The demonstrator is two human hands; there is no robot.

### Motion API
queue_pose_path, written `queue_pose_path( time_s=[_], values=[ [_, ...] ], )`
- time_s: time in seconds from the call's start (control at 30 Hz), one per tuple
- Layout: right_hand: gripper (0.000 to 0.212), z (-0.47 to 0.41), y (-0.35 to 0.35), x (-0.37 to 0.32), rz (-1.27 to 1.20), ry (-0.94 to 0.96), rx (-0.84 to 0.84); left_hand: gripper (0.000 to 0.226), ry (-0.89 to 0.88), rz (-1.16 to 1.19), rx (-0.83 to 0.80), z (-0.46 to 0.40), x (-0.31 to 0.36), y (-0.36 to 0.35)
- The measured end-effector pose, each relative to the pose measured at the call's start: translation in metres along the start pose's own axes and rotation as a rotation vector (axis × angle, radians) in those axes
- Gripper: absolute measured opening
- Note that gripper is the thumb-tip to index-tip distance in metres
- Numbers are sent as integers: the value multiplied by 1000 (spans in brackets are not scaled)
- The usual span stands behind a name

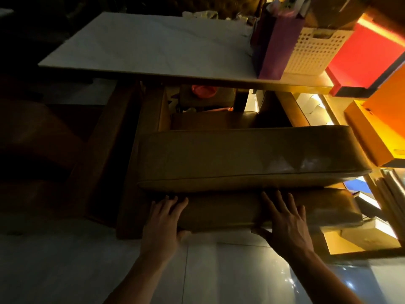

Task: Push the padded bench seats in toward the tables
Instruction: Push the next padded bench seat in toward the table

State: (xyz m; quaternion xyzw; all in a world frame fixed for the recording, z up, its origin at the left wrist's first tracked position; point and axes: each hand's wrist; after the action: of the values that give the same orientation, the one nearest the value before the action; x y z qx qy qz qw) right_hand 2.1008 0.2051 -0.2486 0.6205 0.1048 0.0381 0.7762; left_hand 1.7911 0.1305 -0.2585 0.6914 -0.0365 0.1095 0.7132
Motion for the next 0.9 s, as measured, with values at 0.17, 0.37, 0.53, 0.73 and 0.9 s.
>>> queue_pose_path(
  time_s=[0.17, 0.37, 0.53, 0.73, 0.9],
  values=[
    [105, 11, -2, -8, -6, -11, -8, 82, 5, 14, -19, 8, 0, 3],
    [101, 41, -7, -33, -5, -54, -43, 80, 13, 43, -36, 30, -20, 9],
    [101, 63, -16, -52, -38, -81, -69, 80, -20, 18, -77, 43, -40, 14],
    [102, 57, -9, -54, 27, -70, -100, 83, -46, 17, -69, 41, -45, 11],
    [102, 36, -6, -57, 45, -67, -95, 84, -62, 14, -34, 16, -50, 13]
  ],
)
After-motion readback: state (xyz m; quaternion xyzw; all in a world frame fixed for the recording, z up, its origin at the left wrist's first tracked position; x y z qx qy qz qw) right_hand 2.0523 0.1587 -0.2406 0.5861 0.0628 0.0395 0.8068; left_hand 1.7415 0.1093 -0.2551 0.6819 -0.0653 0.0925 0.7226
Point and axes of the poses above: each hand's wrist, its own z-axis away from the middle knuckle, its own y-axis out of the back of the hand, x = y × z, and after that the axes turned 6 degrees about -z, right-handed
